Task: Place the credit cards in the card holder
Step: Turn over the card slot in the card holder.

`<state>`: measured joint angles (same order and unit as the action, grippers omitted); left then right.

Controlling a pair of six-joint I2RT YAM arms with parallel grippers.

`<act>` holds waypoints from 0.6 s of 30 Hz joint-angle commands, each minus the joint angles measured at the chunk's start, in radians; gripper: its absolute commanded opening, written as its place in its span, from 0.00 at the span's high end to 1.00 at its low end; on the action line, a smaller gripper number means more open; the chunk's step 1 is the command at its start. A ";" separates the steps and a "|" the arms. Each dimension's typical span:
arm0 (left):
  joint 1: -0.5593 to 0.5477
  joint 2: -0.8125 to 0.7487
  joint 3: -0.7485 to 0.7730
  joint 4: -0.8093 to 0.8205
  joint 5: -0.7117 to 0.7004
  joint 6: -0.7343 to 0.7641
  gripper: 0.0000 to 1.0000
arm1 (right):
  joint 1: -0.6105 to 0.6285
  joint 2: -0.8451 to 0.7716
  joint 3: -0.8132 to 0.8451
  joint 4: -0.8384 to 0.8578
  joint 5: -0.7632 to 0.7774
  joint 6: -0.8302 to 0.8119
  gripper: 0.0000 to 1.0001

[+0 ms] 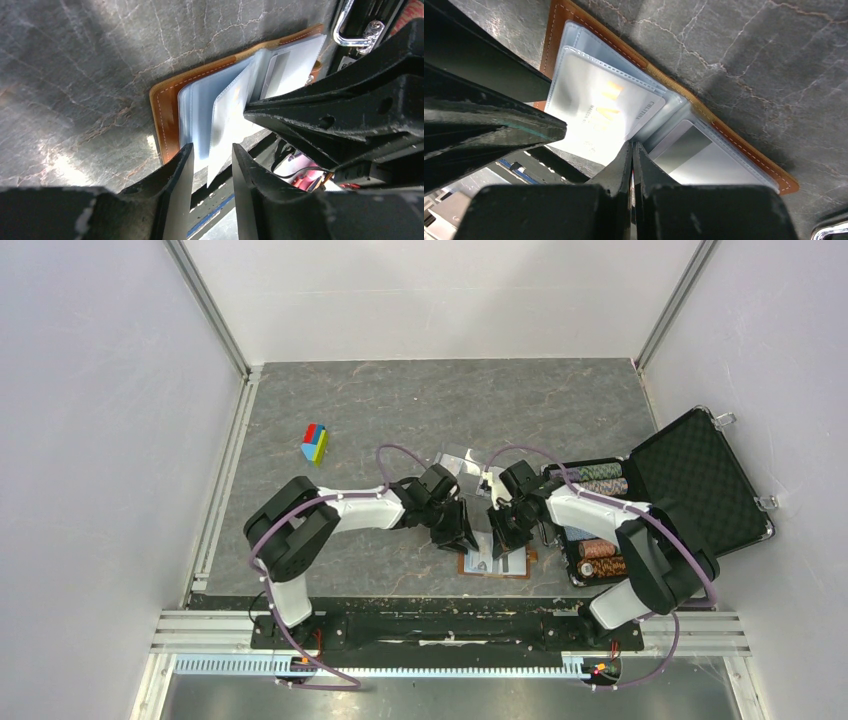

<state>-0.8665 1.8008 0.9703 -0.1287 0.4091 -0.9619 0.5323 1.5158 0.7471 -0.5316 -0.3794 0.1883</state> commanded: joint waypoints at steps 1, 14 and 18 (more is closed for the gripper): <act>-0.019 0.036 0.055 -0.015 -0.005 0.048 0.59 | 0.000 0.015 -0.024 0.021 0.018 -0.025 1.00; -0.017 -0.005 0.026 0.073 0.028 0.029 0.98 | 0.000 -0.027 0.045 0.054 -0.045 -0.007 1.00; 0.024 -0.082 -0.014 -0.018 -0.005 0.070 0.98 | 0.000 -0.054 0.102 0.055 -0.041 0.007 0.99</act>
<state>-0.8799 1.8149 0.9855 -0.0814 0.4377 -0.9447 0.5320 1.5112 0.7662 -0.5213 -0.4023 0.1867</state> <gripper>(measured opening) 0.034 0.005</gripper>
